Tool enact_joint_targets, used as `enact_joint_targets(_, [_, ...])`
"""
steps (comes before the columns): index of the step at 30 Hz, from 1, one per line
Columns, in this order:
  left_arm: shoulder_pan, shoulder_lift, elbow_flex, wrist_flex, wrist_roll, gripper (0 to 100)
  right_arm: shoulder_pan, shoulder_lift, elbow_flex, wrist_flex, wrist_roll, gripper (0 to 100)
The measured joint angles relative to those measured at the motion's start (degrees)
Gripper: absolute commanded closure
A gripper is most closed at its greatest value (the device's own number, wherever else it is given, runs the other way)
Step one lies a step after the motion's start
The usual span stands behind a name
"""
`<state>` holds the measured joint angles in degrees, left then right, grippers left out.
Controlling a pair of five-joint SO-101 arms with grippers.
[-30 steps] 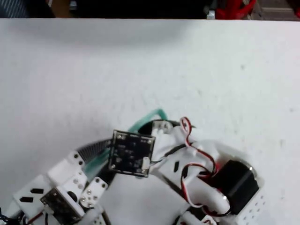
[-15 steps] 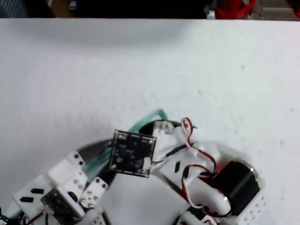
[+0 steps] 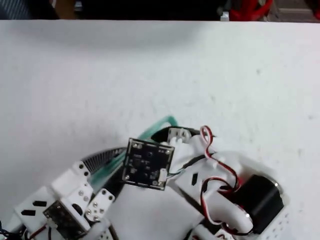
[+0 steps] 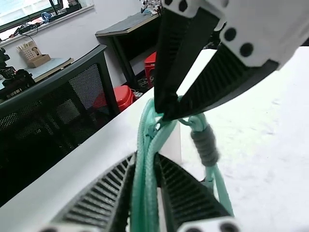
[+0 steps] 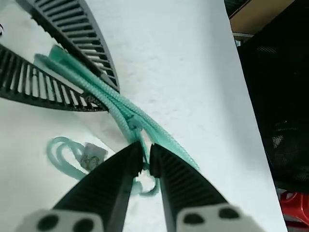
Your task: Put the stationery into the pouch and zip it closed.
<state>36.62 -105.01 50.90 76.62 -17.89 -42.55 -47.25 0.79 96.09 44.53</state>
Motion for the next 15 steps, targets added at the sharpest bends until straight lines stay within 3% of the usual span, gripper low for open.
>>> enact_joint_targets(5, [-0.1, 0.0, 0.0, 0.1, 0.1, 98, 6.2, -1.2, 3.6, -3.3, 2.3, 98.0])
enact_joint_targets(10, [0.0, 0.0, 0.0, 0.1, 0.1, 98, 7.2, -2.0, 8.6, -5.5, 6.2, 98.0])
enact_joint_targets(15, [0.0, 0.0, 0.0, 0.1, 0.1, 98, 7.8, -3.2, 7.0, -5.9, 3.6, 97.3])
